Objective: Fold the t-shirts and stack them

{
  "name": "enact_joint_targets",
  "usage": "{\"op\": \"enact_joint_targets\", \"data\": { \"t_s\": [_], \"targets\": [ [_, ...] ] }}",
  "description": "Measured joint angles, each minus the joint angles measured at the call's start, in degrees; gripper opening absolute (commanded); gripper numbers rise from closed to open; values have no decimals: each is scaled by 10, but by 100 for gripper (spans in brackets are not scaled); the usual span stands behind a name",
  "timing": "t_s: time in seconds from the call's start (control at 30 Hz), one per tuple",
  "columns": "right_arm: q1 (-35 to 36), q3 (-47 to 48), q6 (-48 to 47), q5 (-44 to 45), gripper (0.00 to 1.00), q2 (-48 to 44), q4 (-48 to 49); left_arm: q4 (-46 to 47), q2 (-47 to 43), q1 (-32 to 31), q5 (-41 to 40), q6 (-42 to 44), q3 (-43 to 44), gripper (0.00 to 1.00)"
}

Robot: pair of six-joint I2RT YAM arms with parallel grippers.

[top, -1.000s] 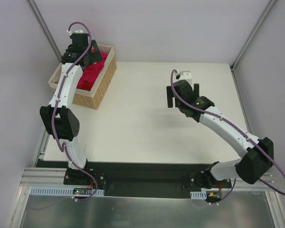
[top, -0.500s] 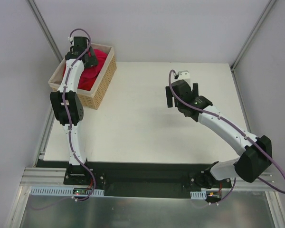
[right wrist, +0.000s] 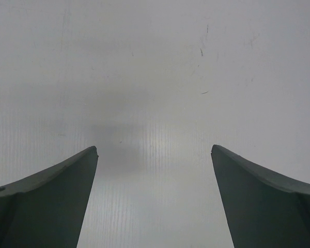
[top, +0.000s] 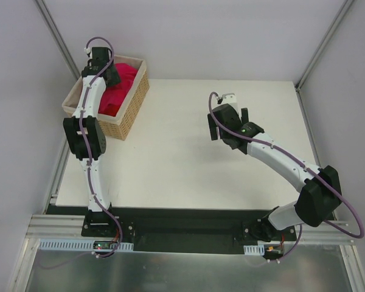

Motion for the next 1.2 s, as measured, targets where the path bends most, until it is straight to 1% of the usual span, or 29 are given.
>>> {"op": "enact_joint_targets", "data": {
  "t_s": [0.1,0.17,0.3,0.4,0.43,0.47,0.53,0.57,0.8,0.93,1.03,1.2],
  "targets": [
    [1,0,0,0,96,0,0,0,5,0,1,-1,-1,91],
    [1,0,0,0,96,0,0,1,5,0,2,-5,-9,91],
    [3,0,0,0,96,0,1,10,1,0,3,-12,-40,90],
    [6,0,0,0,96,0,1,15,-4,0,2,-19,-70,81],
    [7,0,0,0,96,0,1,16,-4,0,2,-21,-75,64],
    [9,0,0,0,96,0,1,19,-5,0,1,-22,-81,53],
    [11,0,0,0,96,0,1,23,-6,0,-1,-28,-87,25],
    [12,0,0,1,96,0,1,23,-6,0,-2,-29,-89,0],
    [14,0,0,3,96,0,1,24,-7,0,-5,-35,-92,0],
    [17,0,0,4,96,0,1,23,-23,0,2,-36,-100,0],
    [23,0,0,4,96,0,1,16,-51,-2,12,-36,-106,0],
    [38,0,1,5,96,0,1,3,-144,-12,43,-35,-107,0]
  ]
}}
